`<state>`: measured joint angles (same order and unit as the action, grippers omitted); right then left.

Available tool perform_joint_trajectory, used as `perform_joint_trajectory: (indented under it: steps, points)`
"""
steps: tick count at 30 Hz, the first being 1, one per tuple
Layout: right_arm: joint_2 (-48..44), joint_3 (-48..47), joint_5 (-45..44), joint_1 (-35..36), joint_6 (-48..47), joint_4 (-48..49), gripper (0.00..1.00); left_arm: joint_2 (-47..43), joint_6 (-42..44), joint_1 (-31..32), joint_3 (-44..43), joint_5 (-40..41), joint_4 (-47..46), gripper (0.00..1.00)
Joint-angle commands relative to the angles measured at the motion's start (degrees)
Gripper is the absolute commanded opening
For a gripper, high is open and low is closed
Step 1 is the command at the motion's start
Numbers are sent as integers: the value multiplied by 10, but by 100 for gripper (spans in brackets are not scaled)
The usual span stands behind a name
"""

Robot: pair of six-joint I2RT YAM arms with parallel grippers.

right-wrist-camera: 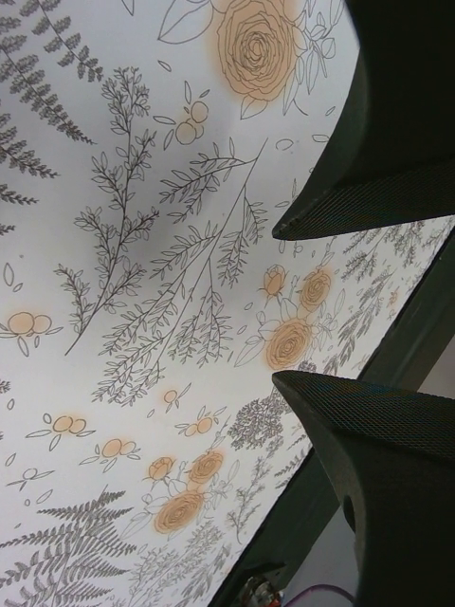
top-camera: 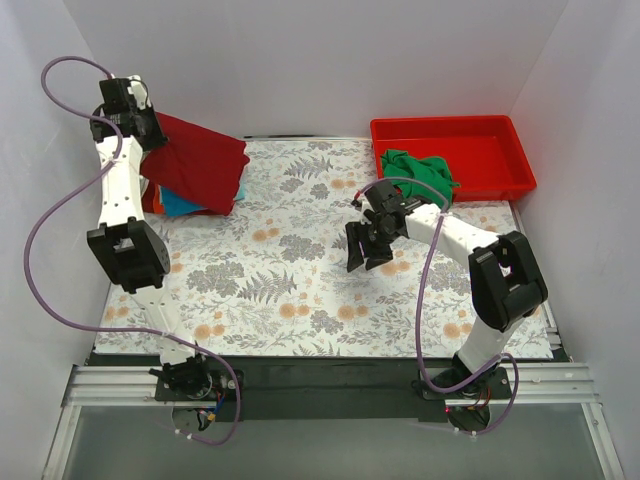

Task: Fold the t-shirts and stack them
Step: Neatly place the folded tshirt to the corner, then reset both grippers

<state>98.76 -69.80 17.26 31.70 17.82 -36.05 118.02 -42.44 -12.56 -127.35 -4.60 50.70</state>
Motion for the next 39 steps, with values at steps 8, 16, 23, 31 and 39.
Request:
perform_joint_trajectory:
  steps: [8,16,23,31,39]
  points:
    - [-44,16,1,13,5,-4,64,6,-59,-67,-10,-19,-37,34]
    - [-103,19,2,16,13,-15,64,14,-99,-95,6,8,-29,75]
    - [-147,4,-41,16,15,-32,64,-95,-118,-70,162,-34,-76,76]
    - [-177,-26,-104,16,8,-28,65,-361,-176,54,504,-52,-182,76]
    - [-223,9,-154,16,13,8,65,-593,-294,283,762,62,-216,76]
